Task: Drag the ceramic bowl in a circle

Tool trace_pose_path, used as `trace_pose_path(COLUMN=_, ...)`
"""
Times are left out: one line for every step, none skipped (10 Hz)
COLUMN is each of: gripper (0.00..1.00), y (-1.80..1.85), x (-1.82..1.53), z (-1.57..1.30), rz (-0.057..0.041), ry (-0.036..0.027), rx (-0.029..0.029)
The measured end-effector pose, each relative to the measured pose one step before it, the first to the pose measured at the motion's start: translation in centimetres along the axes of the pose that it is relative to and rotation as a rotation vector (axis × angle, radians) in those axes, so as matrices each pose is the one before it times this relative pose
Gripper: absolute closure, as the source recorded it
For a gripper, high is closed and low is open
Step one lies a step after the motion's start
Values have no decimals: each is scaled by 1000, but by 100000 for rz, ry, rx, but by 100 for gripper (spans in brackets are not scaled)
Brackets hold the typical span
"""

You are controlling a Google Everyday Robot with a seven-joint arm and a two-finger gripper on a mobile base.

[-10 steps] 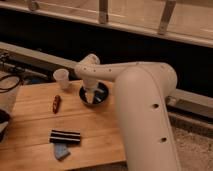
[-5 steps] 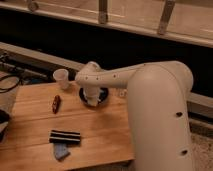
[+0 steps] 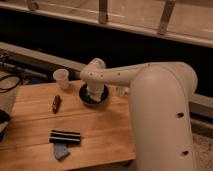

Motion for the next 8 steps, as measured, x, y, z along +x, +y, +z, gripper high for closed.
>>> trace_pose_path(gripper=32, y=-1248, x=138, z=-15, rz=3771, ry=-313, rx=980)
trace_pose_path(gripper=22, y=-1724, x=648, z=-31, rz=6882, ry=151, rx=1201)
trace_pose_path(gripper=20, y=-848, x=443, z=130, rz=4076, ry=244, rx=320)
trace_pose_path(gripper=20, y=-1164, x=477, z=292, rz=4211, ry=71, rx=386)
trace_pose_path(gripper=20, y=-1330, x=427, z=608, rz=3370, ry=936, rx=616)
trace_pose_path(gripper=20, y=-531, x=-125, z=490, rz=1375, ry=146, rx=-96)
trace_pose_path(gripper=20, y=-241, x=-207, z=539, rz=534, ry=560, rx=-792)
trace_pose_path(gripper=20, y=-326, x=-373, z=664, rz=-60, ry=408, rx=-885)
